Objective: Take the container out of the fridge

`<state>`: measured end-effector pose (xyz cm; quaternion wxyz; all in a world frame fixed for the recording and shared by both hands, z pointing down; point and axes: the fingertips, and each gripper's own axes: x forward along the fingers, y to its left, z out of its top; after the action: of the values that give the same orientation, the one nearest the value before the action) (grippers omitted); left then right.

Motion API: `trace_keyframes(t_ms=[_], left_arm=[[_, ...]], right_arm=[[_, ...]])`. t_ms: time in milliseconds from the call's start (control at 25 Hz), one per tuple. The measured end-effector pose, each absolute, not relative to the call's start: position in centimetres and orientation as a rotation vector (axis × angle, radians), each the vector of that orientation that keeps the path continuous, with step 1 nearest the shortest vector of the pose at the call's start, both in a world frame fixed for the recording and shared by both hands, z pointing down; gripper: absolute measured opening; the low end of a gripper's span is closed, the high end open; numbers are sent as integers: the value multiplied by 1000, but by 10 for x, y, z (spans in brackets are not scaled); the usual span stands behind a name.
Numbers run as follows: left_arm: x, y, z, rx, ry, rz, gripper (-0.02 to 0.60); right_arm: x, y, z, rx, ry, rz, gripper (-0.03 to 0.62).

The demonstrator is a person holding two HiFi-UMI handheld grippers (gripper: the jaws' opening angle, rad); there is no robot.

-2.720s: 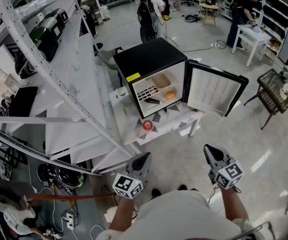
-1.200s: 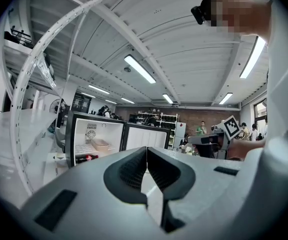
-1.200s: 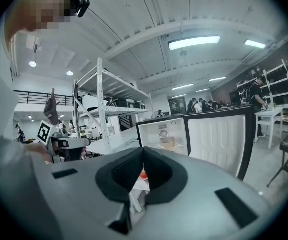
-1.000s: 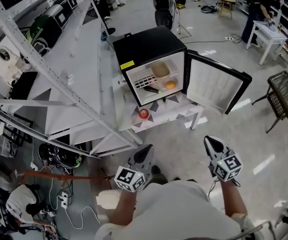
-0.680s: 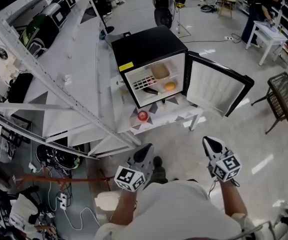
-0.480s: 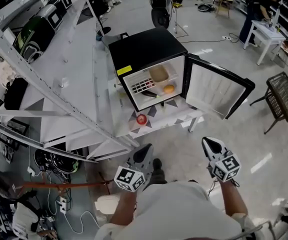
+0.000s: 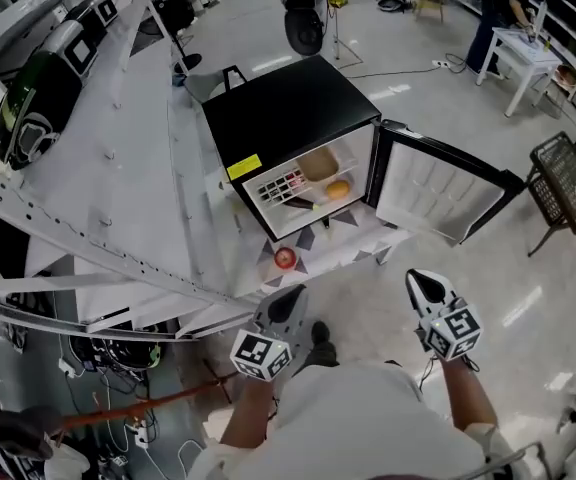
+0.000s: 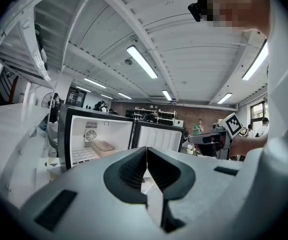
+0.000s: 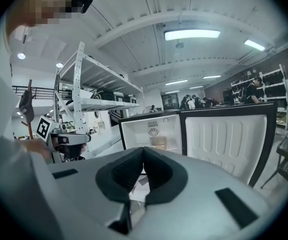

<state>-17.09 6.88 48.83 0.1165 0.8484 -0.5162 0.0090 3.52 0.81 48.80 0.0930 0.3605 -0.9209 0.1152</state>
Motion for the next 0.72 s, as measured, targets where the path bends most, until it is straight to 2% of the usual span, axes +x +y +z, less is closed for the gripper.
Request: trace_keyframes(t_ms=[720], left_arm=[[-219,-45,505,2667,-1192,120,5]], right_arm=[[-18,-57,489,1384,-2570,301,7]])
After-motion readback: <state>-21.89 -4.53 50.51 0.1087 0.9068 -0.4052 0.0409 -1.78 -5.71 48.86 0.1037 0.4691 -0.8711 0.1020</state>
